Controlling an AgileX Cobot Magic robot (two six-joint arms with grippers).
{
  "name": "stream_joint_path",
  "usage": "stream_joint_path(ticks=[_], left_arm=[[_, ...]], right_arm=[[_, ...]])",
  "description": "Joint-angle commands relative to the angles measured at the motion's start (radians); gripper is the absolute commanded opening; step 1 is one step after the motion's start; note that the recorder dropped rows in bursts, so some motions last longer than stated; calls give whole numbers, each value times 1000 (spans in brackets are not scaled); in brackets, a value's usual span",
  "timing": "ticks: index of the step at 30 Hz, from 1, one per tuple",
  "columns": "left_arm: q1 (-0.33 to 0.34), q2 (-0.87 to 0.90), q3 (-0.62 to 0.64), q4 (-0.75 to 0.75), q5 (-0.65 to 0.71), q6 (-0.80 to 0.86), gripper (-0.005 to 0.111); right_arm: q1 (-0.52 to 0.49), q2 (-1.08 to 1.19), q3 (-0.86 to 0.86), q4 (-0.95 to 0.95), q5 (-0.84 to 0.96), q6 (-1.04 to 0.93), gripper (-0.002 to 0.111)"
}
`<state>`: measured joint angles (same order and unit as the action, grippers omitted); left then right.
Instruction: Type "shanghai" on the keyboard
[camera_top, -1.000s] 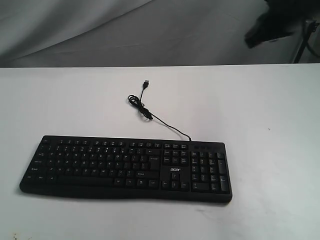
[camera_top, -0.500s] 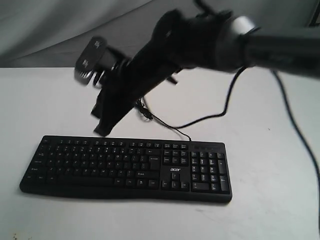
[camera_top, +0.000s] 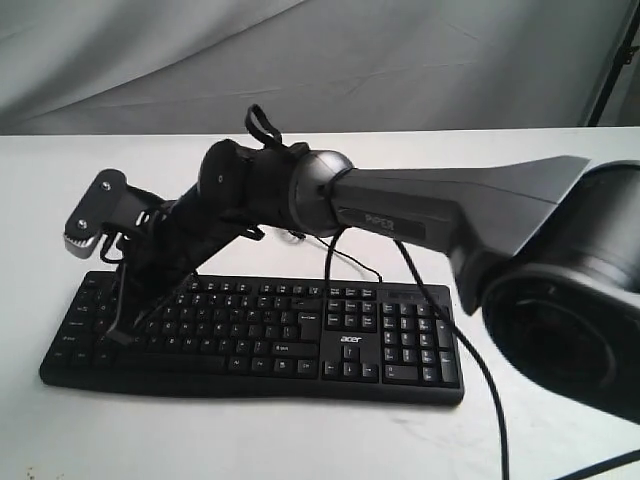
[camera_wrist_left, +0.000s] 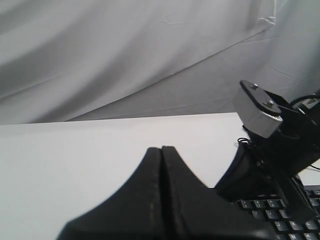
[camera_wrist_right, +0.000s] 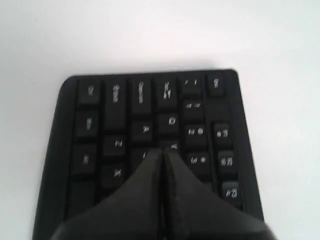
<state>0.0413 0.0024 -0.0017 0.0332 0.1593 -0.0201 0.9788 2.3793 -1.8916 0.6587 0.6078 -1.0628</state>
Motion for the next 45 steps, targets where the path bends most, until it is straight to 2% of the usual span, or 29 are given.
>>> stream_joint_path(ticks=[1, 37, 45], left_arm=[[-6, -2, 2, 0, -6, -3, 0], [-6, -2, 2, 0, -6, -3, 0], [-6, -2, 2, 0, -6, -3, 0]], right_arm=[[30, 66, -120, -40, 40, 81, 0], [49, 139, -134, -123, 8, 145, 0], [45, 28, -131, -221, 70, 182, 0]])
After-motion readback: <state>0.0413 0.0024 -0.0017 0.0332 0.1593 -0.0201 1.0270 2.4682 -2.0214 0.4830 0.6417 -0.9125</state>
